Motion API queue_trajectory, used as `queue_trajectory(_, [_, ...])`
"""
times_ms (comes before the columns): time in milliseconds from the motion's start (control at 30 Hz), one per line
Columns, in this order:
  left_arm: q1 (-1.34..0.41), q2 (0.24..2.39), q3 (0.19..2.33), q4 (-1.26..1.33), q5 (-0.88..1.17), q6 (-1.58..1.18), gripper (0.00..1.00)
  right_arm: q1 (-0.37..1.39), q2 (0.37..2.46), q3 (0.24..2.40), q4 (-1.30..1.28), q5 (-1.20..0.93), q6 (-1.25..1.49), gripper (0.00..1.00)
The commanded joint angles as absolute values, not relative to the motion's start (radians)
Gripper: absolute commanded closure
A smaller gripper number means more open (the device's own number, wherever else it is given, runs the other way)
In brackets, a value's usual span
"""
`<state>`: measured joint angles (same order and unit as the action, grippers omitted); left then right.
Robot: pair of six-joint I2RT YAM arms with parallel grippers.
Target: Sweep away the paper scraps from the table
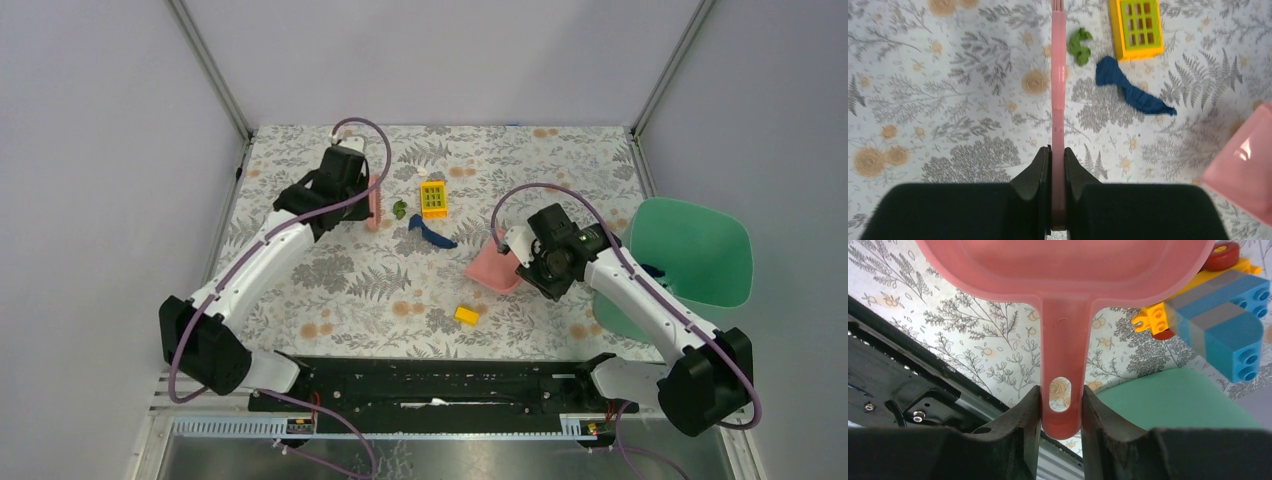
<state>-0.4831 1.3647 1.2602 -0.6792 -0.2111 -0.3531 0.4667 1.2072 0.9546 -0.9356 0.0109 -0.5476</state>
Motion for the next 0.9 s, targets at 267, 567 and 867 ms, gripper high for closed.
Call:
queue_trajectory(267, [-0.509, 1.867, 1.816, -0.825, -0.467, 0.117, 1.0, 0.474, 1.162, 0.937, -1.041, 0.061, -0.583, 1.0])
queue_trajectory(567, [-0.593, 1.957, 1.722, -0.794, -0.464, 0.366, 1.0, 0.475, 1.178, 0.943, -1.036, 0.042, -0.584, 1.0])
queue_trajectory(867, [-0.735, 1.848, 1.583, -0.895, -0.329, 0.367, 0.99, 0.475, 1.189, 0.929, -1.014, 0.034, -0.593, 1.0])
